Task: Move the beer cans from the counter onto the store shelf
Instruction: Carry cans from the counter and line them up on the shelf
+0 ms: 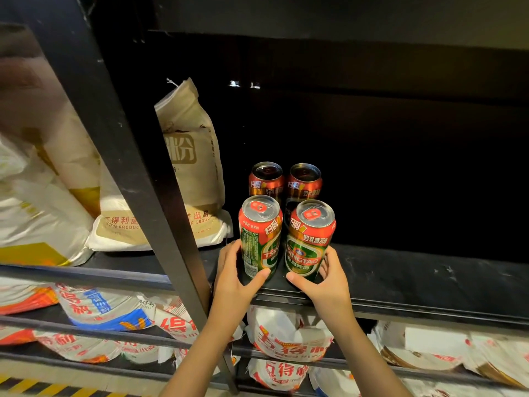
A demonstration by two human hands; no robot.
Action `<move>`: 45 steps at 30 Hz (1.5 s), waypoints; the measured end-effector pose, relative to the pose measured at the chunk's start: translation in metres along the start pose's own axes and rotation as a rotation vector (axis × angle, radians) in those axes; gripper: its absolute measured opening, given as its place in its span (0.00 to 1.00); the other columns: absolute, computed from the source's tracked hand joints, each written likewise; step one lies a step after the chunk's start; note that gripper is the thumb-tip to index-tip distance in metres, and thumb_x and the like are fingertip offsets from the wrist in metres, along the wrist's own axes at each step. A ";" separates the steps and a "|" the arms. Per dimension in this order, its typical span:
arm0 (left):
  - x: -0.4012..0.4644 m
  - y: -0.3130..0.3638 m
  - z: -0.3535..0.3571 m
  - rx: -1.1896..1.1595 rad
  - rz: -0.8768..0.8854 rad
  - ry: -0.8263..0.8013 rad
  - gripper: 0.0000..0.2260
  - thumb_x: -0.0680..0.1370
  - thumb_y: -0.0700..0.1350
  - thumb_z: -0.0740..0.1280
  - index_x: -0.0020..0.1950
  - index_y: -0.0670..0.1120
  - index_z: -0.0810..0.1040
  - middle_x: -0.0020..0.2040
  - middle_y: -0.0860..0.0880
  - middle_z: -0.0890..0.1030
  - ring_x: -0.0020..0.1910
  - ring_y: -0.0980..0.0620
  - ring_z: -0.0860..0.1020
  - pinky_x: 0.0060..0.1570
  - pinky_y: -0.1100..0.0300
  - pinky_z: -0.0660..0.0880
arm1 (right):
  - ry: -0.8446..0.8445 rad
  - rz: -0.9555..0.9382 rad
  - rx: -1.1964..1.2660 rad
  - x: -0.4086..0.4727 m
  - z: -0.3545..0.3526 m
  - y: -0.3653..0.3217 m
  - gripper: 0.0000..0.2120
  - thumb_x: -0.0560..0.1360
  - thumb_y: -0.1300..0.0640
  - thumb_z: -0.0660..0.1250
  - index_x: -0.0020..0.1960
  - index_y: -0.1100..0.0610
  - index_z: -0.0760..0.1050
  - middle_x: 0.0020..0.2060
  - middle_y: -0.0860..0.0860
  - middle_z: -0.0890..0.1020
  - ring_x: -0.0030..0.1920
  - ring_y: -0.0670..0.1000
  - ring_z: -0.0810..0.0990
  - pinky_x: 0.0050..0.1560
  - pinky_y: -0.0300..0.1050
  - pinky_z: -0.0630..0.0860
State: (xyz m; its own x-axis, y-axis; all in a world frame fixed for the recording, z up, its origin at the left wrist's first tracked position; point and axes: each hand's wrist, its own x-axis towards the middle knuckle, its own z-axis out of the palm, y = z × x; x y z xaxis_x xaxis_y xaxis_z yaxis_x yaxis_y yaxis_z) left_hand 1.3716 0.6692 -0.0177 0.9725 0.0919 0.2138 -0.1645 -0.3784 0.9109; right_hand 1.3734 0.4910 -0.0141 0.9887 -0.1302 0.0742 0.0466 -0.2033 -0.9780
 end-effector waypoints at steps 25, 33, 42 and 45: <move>0.003 0.004 0.003 -0.011 -0.065 0.039 0.29 0.69 0.45 0.75 0.67 0.47 0.69 0.59 0.57 0.73 0.59 0.64 0.70 0.51 0.83 0.62 | -0.010 -0.004 -0.079 -0.002 0.000 0.000 0.32 0.66 0.57 0.77 0.65 0.49 0.68 0.57 0.42 0.78 0.57 0.37 0.76 0.52 0.25 0.72; 0.000 0.005 0.002 -0.044 -0.100 0.014 0.33 0.70 0.45 0.75 0.69 0.55 0.62 0.61 0.62 0.69 0.60 0.69 0.67 0.55 0.77 0.63 | -0.062 0.004 -0.094 -0.002 0.002 -0.002 0.34 0.68 0.59 0.76 0.68 0.49 0.63 0.58 0.42 0.76 0.56 0.33 0.73 0.49 0.22 0.70; 0.003 0.004 0.007 0.023 -0.074 0.055 0.31 0.67 0.46 0.77 0.63 0.58 0.64 0.57 0.59 0.69 0.57 0.65 0.69 0.49 0.80 0.64 | 0.002 -0.039 -0.141 -0.003 0.004 0.003 0.34 0.66 0.58 0.77 0.67 0.49 0.66 0.60 0.45 0.76 0.60 0.41 0.74 0.59 0.37 0.73; 0.002 0.001 0.006 -0.010 -0.066 0.052 0.31 0.68 0.44 0.76 0.65 0.57 0.64 0.56 0.65 0.70 0.56 0.75 0.67 0.49 0.84 0.63 | 0.019 -0.035 -0.143 -0.003 0.006 0.003 0.34 0.66 0.57 0.78 0.68 0.50 0.67 0.60 0.45 0.77 0.61 0.43 0.75 0.61 0.42 0.74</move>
State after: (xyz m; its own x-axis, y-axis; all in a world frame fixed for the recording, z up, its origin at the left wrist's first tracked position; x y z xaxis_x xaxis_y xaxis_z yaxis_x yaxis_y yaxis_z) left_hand 1.3741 0.6639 -0.0187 0.9715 0.1638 0.1713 -0.1027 -0.3607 0.9270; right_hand 1.3717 0.4964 -0.0183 0.9839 -0.1387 0.1129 0.0590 -0.3441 -0.9371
